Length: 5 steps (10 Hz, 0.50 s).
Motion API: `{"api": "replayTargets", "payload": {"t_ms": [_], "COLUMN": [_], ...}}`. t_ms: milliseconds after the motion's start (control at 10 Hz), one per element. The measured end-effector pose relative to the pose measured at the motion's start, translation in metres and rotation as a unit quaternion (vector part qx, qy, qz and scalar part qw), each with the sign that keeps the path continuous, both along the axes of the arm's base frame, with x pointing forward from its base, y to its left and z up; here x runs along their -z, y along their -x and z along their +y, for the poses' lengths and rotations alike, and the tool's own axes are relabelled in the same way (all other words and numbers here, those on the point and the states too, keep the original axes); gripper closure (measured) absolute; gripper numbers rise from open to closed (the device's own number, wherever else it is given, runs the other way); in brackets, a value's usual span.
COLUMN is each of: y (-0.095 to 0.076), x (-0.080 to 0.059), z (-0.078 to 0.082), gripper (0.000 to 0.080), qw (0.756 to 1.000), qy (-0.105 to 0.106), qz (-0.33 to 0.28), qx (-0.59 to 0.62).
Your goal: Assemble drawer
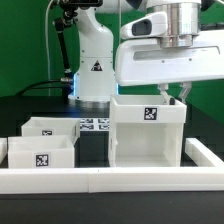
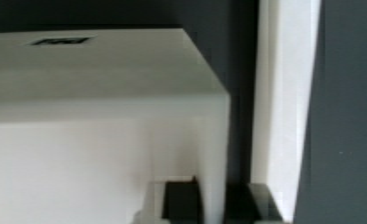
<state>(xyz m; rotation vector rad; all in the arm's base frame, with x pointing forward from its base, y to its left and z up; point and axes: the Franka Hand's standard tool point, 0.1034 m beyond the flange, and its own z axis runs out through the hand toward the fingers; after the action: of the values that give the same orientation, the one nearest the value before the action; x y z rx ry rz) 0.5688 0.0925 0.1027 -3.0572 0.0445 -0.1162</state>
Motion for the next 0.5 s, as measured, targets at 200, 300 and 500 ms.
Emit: {"api": "replayTargets", "payload": {"t_ms": [200, 300, 500], "y": [0.0002, -0.0002, -0.0014], "x": [-0.0002, -0.0006, -0.0013], "z": [0.0024, 0.0028, 0.0043], "gripper": [0.0761, 0.0761, 0.0761], "qw": [1.000, 1.000, 0.996], "qy": [0.000, -0.003, -0.008], "qz": [0.000, 0.001, 0.003], "qx": [0.002, 0.025, 0.084]}}
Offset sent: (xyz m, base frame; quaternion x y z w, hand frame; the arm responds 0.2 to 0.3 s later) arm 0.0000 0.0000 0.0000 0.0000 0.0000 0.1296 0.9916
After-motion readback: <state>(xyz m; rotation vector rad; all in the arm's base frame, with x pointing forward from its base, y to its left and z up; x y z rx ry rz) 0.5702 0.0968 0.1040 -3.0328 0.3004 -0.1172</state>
